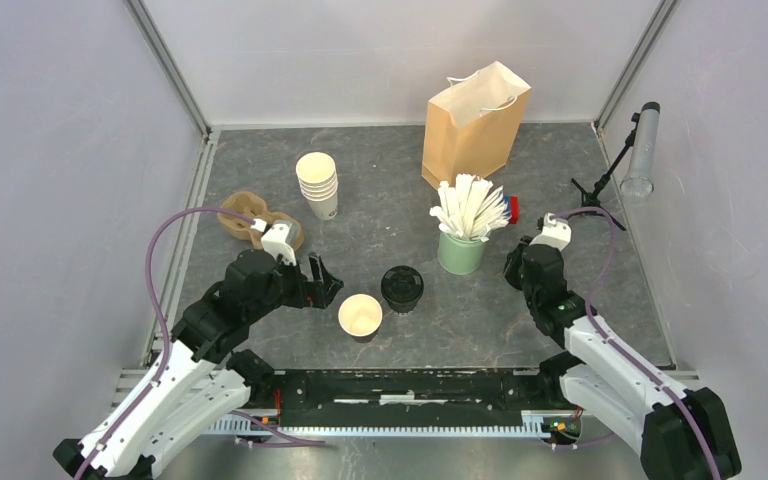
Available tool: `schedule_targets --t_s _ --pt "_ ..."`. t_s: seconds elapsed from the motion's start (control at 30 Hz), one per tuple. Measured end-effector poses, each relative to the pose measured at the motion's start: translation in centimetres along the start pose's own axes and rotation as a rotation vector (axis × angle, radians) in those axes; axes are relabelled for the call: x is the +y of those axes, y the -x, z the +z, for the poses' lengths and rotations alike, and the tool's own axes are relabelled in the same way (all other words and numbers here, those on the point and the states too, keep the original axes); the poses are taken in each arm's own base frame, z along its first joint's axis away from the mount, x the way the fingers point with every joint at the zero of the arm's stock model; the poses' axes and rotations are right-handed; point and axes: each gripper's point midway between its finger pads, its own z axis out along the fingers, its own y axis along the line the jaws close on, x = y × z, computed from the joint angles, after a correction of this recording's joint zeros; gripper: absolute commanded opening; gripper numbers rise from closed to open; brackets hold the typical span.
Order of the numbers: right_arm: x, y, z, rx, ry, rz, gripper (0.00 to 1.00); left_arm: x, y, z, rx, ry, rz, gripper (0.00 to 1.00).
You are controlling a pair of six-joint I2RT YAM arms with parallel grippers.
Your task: Pack the takeout coffee
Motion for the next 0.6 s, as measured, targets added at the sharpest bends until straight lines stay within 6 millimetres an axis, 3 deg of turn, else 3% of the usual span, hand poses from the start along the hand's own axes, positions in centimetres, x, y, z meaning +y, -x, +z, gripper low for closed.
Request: schedule_targets --t_s 0.43,0.6 --pt "0.0 -0.34 0.18 -0.003 0.007 0.003 0.11 0.01 0.0 0.01 0.0 0.0 0.0 1.0" --pt "-0.11 -0.7 0.2 -0.003 0.01 0.003 0.0 0.01 0.0 0.01 0.0 0.0 0.0 1.0"
